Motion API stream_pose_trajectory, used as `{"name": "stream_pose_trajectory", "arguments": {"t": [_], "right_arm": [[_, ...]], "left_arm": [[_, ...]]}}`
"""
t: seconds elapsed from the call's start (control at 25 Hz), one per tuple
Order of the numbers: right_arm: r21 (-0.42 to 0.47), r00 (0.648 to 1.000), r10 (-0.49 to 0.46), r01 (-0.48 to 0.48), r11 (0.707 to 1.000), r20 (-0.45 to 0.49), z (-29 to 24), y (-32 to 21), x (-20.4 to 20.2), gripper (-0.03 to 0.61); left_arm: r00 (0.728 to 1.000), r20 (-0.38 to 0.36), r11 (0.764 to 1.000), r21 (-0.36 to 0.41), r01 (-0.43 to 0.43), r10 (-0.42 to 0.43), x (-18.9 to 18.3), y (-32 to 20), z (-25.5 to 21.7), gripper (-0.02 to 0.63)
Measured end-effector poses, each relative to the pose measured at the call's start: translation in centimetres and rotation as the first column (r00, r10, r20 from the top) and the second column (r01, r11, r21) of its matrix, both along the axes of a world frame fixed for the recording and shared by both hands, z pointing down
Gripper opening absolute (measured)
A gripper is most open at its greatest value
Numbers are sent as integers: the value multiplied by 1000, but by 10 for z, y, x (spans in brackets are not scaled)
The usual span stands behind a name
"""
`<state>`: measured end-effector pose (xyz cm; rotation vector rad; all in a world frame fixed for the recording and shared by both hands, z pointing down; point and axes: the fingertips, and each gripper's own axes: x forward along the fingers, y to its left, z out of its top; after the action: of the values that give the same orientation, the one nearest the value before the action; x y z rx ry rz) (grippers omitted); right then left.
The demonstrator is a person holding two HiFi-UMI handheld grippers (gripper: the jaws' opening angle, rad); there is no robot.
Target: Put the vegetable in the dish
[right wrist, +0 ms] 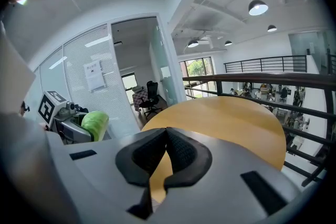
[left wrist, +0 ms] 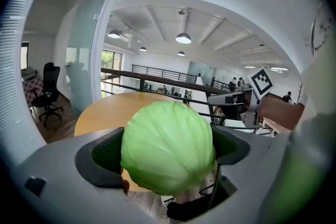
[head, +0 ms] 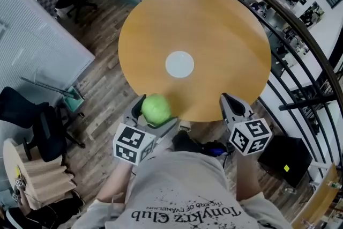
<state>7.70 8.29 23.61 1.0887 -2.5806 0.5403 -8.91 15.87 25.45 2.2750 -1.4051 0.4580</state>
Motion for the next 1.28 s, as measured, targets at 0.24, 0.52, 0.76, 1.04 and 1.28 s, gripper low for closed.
{"name": "stream_pose_trajectory", "arguments": {"t": [0.24, 0.52, 0.76, 1.04, 1.28], "right_arm": [[-5, 999, -27, 27, 1000, 17, 8, -41, 4, 17], [-17, 999, -43, 44, 999, 24, 19, -68, 9, 15], [-34, 1000, -8, 8, 999, 10, 25, -79, 13, 17], [-44, 999, 52, -52, 998, 3, 20, -90, 11, 17], [-54, 998, 63, -63, 997, -2, 21, -96, 8, 17]], "left_arm": [[999, 18, 1000, -1, 31, -31, 3, -35, 1, 502], [999, 31, 999, -19, 43, -42, 9, -60, 13, 502], [1000, 28, 1000, -25, 12, -12, 4, -79, 16, 502], [995, 73, 997, -43, -67, 70, -3, -101, 20, 502], [993, 64, 993, -59, -99, 103, -1, -111, 23, 502]]}}
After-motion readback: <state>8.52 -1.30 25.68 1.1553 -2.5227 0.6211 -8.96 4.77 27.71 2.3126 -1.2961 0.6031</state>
